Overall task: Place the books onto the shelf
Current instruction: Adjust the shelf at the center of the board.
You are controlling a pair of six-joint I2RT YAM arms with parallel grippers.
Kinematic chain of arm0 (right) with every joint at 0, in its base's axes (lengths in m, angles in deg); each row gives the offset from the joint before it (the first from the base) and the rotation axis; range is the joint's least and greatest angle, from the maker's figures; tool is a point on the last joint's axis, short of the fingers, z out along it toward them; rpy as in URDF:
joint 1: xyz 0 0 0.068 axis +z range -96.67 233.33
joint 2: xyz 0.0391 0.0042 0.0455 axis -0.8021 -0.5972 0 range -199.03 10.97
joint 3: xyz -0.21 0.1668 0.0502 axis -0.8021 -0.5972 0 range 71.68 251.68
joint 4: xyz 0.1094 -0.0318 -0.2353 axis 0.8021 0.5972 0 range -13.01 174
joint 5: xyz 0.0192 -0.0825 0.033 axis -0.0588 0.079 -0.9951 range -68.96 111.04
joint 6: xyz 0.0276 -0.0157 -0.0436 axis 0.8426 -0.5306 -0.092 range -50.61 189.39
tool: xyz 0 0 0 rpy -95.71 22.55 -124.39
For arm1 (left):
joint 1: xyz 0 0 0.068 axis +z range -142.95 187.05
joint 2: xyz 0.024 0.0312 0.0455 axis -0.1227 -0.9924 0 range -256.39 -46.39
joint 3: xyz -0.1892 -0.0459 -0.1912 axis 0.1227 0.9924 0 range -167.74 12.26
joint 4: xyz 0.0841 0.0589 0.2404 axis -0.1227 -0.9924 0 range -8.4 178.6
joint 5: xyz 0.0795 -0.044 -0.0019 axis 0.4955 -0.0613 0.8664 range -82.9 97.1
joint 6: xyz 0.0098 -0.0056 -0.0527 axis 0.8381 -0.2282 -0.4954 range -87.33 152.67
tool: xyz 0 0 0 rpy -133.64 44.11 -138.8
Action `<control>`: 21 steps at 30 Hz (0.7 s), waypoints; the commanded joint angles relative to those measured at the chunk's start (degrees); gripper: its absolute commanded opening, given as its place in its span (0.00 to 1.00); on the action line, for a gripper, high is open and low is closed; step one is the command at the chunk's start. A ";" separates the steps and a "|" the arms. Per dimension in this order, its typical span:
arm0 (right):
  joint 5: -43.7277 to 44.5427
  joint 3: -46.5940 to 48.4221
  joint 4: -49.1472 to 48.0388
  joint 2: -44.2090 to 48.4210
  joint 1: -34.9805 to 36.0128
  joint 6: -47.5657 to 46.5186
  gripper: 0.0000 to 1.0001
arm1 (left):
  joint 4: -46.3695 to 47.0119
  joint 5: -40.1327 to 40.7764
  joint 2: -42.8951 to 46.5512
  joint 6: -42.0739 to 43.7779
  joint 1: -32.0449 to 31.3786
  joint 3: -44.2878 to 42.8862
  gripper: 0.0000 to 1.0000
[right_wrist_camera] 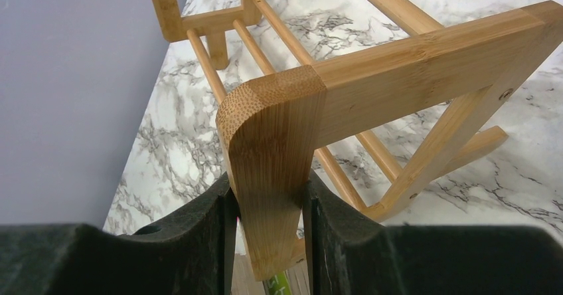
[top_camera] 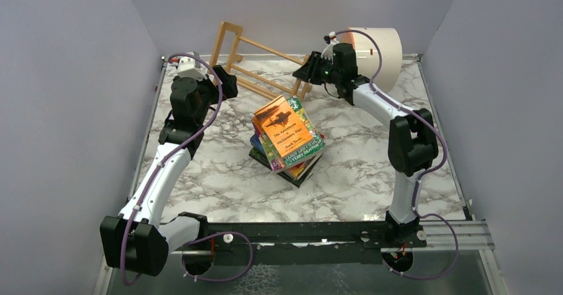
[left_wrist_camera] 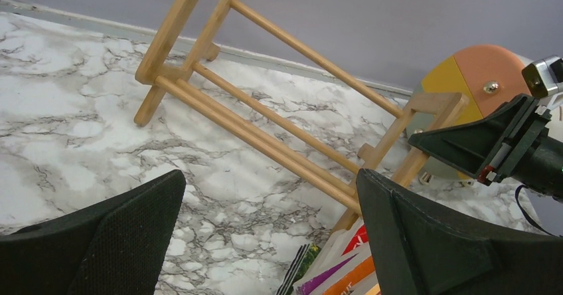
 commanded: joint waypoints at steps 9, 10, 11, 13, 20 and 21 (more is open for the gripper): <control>2.23 -0.09 1.76 -1.66 1.00 0.55 0.36 | -0.48 1.54 1.57 0.68 0.07 -1.37 0.99; 2.25 -0.16 1.74 -1.59 1.04 0.54 0.40 | -0.51 1.49 1.51 0.65 0.06 -1.38 0.99; 2.32 -0.29 1.74 -1.50 0.97 0.50 0.44 | -0.50 1.50 1.60 0.67 0.06 -1.31 0.99; 2.57 -0.66 1.67 -1.12 1.00 0.39 0.51 | -0.50 1.45 1.46 0.65 0.11 -1.36 0.99; 2.82 -2.74 0.44 0.97 1.05 -0.20 0.71 | -0.59 1.33 1.56 0.38 0.08 -1.28 0.99; 2.80 -3.21 0.08 1.52 1.05 -0.25 0.72 | -0.59 1.31 1.52 0.31 0.08 -1.18 0.99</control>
